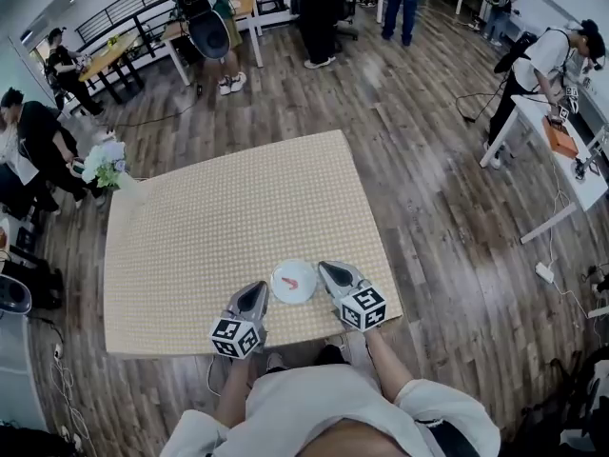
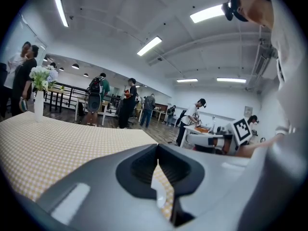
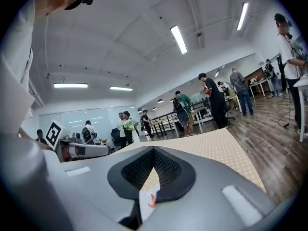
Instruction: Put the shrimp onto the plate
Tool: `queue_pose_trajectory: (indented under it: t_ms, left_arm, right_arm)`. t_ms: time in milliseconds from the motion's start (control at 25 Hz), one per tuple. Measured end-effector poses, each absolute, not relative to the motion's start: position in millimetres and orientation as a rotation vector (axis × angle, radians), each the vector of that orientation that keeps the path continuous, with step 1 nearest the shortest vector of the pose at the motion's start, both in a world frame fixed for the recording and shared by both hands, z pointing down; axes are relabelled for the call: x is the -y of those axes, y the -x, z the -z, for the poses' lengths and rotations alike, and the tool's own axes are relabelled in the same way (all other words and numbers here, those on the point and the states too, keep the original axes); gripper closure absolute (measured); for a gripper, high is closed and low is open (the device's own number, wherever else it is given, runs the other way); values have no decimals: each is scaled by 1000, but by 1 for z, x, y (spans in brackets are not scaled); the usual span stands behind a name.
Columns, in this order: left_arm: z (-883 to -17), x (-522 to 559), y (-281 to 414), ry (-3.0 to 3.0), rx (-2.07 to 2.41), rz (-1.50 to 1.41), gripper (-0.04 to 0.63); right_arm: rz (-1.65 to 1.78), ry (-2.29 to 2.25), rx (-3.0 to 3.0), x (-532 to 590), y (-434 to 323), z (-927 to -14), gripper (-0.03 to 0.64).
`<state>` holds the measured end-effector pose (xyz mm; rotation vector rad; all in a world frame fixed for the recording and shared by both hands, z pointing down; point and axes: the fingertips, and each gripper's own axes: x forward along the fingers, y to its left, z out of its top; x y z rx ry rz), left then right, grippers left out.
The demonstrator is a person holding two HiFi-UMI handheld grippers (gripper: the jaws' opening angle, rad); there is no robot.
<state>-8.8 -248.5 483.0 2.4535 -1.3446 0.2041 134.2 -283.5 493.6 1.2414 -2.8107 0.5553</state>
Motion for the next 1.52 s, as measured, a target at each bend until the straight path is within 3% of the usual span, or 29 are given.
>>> queue_pose_trajectory:
  t_ms: [480,1080,1520]
  left_arm:
    - [-469,203,57,-2536,1265,-129,586]
    - [-462,51,176,-2647,1012,-45,586]
    - [-439,-3,156,-2691,923,-29,586]
  right_arm:
    - [-332,-1405,2799,231,-95,-453,618]
    - [-272,-1523,2666,54,58,-446,618]
    - [-211,-1608,2528,-19,36,-432,620]
